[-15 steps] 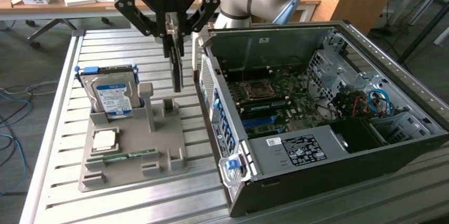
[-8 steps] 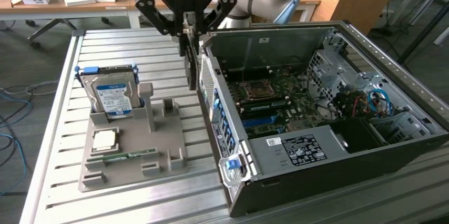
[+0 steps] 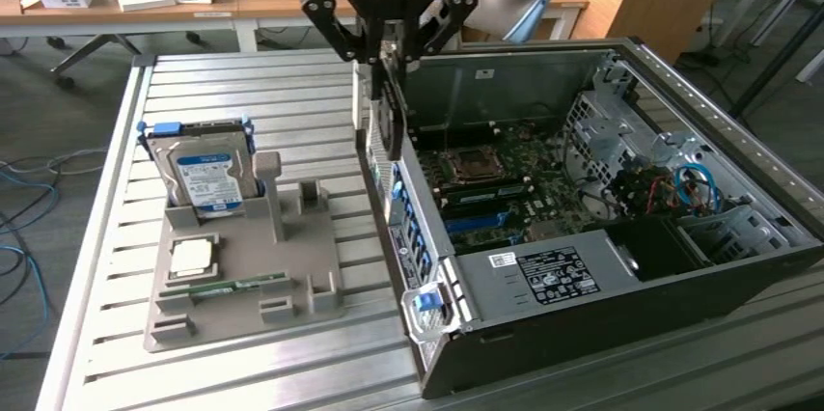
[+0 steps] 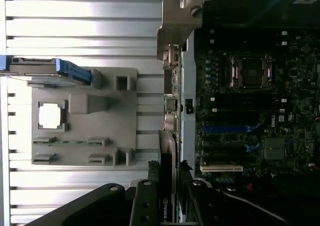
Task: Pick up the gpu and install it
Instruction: 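Pick up the gpu and move the gpu toward the slot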
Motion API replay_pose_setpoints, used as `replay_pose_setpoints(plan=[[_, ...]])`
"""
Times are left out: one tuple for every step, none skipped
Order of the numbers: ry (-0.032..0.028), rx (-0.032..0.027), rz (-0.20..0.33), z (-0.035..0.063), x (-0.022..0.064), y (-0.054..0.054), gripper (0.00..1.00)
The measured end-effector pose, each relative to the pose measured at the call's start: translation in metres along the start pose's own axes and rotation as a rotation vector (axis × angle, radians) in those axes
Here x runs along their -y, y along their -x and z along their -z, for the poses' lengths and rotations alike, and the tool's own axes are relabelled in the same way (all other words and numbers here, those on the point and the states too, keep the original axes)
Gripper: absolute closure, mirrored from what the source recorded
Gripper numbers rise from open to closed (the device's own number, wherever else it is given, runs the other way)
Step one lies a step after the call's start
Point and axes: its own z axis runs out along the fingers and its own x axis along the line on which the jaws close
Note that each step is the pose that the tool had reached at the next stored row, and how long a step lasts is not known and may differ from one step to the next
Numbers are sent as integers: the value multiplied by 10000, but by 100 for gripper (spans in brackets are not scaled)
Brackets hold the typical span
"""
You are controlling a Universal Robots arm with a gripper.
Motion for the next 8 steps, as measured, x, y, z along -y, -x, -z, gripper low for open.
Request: replay_pose_setpoints(plan=[[2,-1,-3,0,-1,38,74],[6,-1,-2,-2,-2,77,74],[9,-1,-2,-3,-3,116,74],[13,-1,-1,-4,-4,157,74],[15,-1,0,-5,-5,202,74],[17,-3,-2,-5,-6,244,74],[20,-3,-2,-6,-7,287,74],[21,-4,-2,-7,-8,328,74]])
